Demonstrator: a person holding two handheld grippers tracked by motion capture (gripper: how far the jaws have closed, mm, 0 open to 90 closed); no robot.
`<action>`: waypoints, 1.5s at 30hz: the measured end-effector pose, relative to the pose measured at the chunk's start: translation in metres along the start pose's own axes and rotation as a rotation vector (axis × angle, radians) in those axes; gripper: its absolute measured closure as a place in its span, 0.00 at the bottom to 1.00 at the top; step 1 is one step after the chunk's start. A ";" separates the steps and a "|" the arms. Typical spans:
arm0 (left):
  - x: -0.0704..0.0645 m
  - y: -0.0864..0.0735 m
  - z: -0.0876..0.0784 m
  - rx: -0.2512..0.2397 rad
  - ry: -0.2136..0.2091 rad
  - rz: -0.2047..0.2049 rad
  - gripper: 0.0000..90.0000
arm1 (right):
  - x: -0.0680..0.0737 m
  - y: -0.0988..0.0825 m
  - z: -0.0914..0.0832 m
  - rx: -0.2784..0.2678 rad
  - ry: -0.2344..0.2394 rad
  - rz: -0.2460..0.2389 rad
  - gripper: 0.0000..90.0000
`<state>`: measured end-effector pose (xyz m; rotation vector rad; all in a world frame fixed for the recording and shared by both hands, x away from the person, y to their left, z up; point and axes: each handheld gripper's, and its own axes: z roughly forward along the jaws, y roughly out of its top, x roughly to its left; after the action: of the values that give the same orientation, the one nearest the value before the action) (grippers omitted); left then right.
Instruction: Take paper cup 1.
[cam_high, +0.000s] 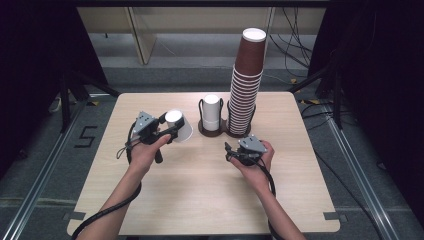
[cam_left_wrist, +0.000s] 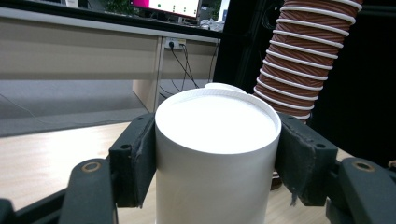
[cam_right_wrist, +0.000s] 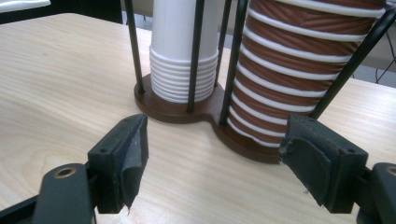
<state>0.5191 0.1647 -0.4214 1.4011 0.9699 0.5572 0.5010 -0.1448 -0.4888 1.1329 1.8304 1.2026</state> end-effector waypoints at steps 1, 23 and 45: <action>0.000 -0.001 0.000 0.002 -0.001 -0.007 0.38 | 0.000 0.000 0.000 0.003 0.007 -0.012 0.26; 0.010 -0.012 0.001 -0.011 -0.051 -0.254 0.38 | 0.008 -0.003 -0.003 0.005 0.026 -0.009 0.18; 0.011 -0.021 0.012 0.024 -0.065 -0.374 0.38 | 0.024 0.005 -0.003 -0.033 0.089 -0.043 0.16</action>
<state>0.5298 0.1638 -0.4457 1.2106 1.1545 0.2209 0.4901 -0.1232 -0.4845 1.0317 1.8845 1.2718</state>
